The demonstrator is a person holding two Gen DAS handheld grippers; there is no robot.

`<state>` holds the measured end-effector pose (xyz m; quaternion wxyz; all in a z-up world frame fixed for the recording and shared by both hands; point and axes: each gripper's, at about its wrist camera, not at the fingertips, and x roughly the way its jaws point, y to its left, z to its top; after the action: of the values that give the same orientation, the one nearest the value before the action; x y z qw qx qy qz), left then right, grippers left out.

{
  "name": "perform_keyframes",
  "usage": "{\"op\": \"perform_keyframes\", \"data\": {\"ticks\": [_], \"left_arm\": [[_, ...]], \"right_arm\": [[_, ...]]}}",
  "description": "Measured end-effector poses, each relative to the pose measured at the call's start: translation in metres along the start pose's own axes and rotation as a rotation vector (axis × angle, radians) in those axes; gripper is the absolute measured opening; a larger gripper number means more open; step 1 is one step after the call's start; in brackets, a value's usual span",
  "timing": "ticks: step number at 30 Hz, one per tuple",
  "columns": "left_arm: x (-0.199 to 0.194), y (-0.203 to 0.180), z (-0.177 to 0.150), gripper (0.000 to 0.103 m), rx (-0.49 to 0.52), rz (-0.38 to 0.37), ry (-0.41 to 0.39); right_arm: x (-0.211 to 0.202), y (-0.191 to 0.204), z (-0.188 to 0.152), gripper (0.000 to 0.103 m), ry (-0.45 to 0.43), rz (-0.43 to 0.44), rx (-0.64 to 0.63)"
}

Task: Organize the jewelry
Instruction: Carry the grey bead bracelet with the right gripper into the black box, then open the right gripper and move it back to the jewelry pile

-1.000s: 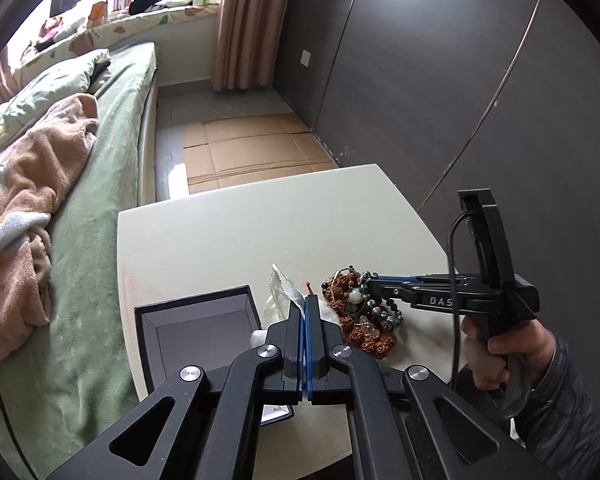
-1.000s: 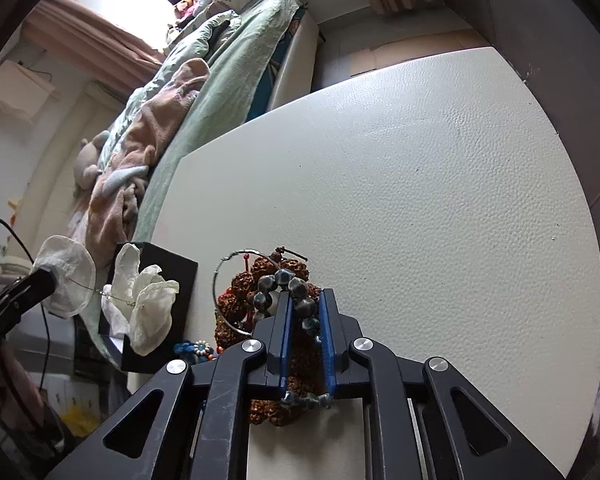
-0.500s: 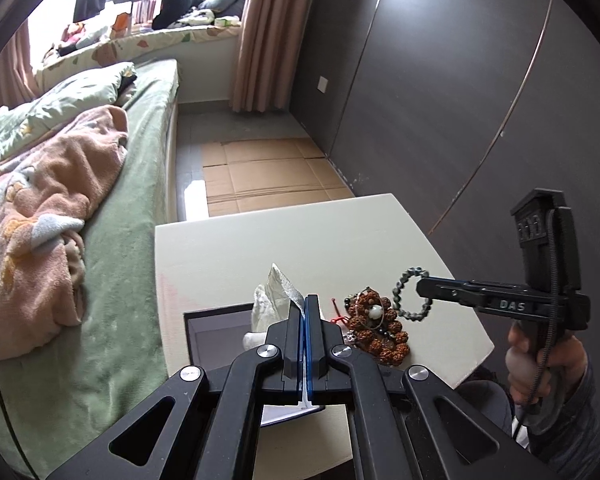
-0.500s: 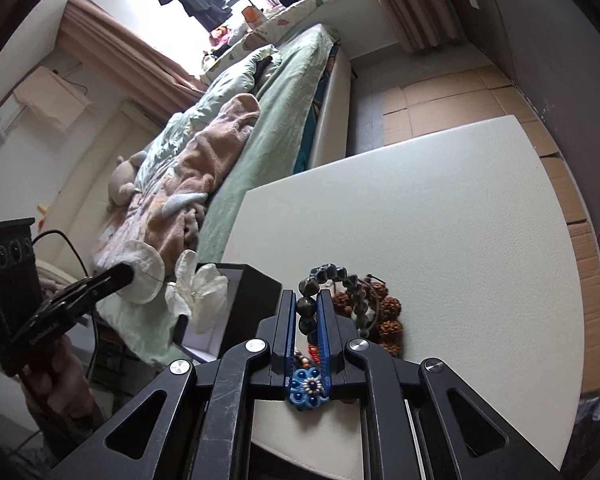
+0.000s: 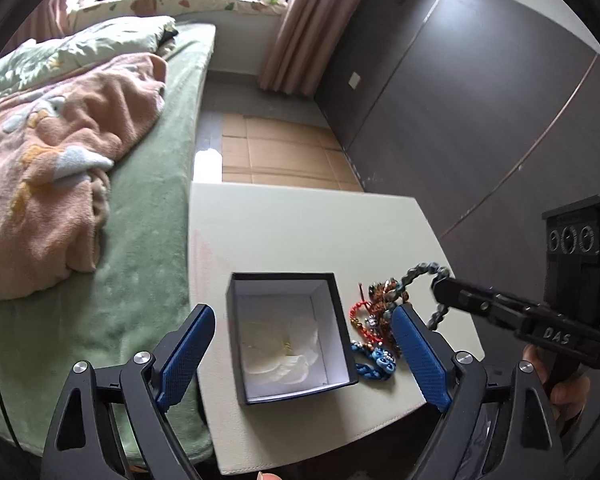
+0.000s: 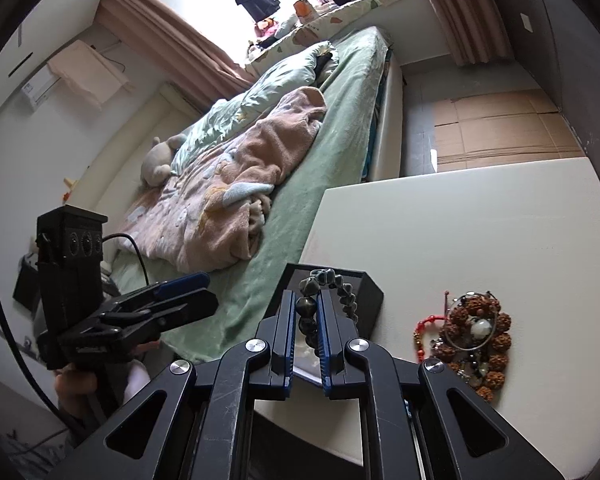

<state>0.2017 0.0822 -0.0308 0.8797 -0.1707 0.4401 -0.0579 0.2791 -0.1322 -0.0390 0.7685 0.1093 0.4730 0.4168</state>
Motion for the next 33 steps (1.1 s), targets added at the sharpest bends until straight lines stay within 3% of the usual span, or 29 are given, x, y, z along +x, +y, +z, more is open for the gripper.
{"op": "perform_keyframes", "data": {"ticks": [11, 12, 13, 15, 16, 26, 27, 30, 33], "left_arm": [[-0.040, 0.044, -0.013, 0.090, -0.040, 0.053, -0.063], [-0.043, 0.045, -0.014, 0.090, -0.039, 0.052, -0.070], [-0.047, 0.045, -0.014, 0.090, -0.038, 0.053, -0.079], [-0.052, 0.044, -0.016, 0.090, -0.037, 0.052, -0.095], [-0.055, 0.042, -0.016, 0.090, -0.034, 0.048, -0.103], [-0.069, 0.001, -0.030, 0.090, 0.035, -0.014, -0.130], [-0.069, -0.004, -0.031, 0.090, 0.047, -0.021, -0.131], [-0.066, -0.020, -0.037, 0.090, 0.091, -0.023, -0.122], [-0.067, -0.031, -0.047, 0.090, 0.105, -0.044, -0.119]], "right_arm": [[0.057, 0.030, -0.004, 0.013, 0.098, -0.006, -0.005], [0.057, 0.032, -0.004, 0.015, 0.102, -0.004, -0.005], [0.056, 0.033, -0.005, 0.024, 0.101, -0.012, -0.007], [0.049, 0.036, -0.006, 0.044, 0.083, -0.038, -0.009], [0.044, 0.036, -0.006, 0.047, 0.069, -0.047, -0.009], [-0.031, 0.024, -0.030, 0.048, -0.015, -0.187, 0.034], [-0.038, 0.022, -0.033, 0.049, -0.022, -0.206, 0.040], [-0.056, 0.019, -0.046, 0.071, -0.051, -0.246, 0.052], [-0.070, 0.018, -0.056, 0.073, -0.064, -0.293, 0.068]]}}
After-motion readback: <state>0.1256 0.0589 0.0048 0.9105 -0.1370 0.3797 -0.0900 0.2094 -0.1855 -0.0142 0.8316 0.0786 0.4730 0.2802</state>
